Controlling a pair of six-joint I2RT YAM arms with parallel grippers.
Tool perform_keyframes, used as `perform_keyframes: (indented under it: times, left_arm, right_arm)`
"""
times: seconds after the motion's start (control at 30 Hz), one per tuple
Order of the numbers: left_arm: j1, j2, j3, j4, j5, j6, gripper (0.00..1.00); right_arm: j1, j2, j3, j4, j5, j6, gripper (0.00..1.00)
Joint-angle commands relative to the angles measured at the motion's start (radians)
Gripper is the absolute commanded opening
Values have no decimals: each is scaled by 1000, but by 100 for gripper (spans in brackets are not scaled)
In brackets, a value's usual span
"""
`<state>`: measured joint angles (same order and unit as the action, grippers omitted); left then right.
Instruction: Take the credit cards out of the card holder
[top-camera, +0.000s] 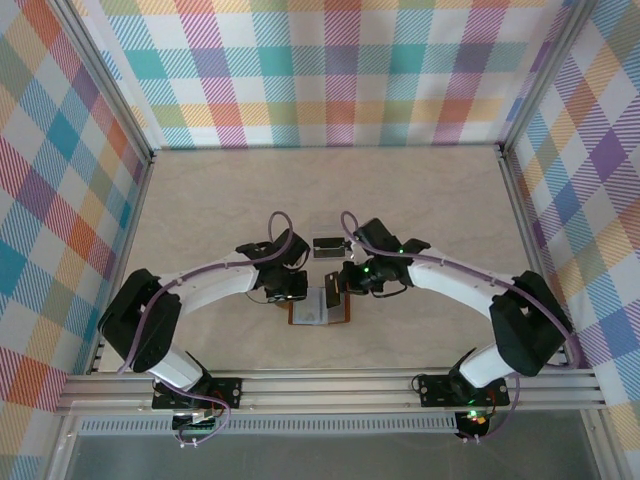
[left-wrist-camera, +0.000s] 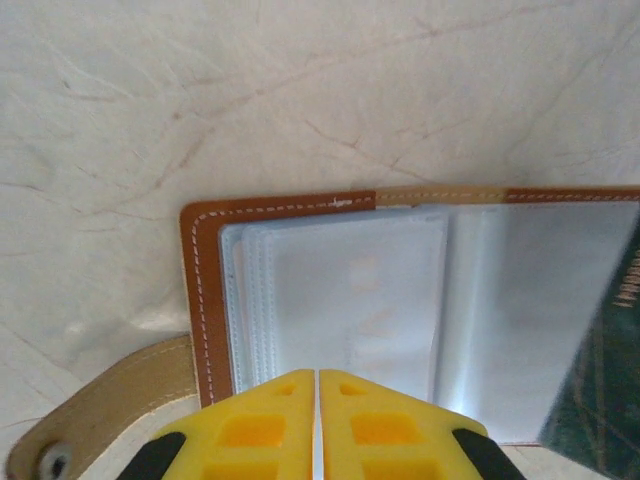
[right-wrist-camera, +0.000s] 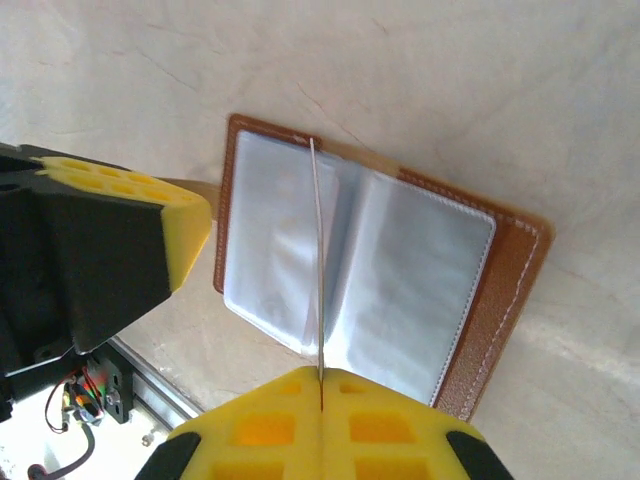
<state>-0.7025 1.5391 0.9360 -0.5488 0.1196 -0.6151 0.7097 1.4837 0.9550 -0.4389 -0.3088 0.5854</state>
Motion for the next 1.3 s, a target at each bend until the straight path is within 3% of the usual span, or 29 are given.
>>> perform_keyframes:
  times: [0.0,0.13,0.37,0.6,0.87,1.27]
  left_arm:
    - [28,-42,7,-24,-24,9,10]
    - [72,-77,-45,11,6,11,10]
    - [155,-113,-125,74,93,11,11]
    - [191,-133,-165,85,117,15,11]
    - [199,-169,-174,48,81,25,15]
    - [199,-170,-178,38,74,19,16]
  right_arm:
    - [-15,-19,85,-110,80,-181,0]
    - [-20,20,191,-205,149,-434,0]
    - [-19,83,332,-268,251,-1028,0]
    - [-20,216,502,-341,331,-1379,0]
    - [-28,405,737,-497,361,-1564,0]
    - [-58,608,983,-677,311,-1618,0]
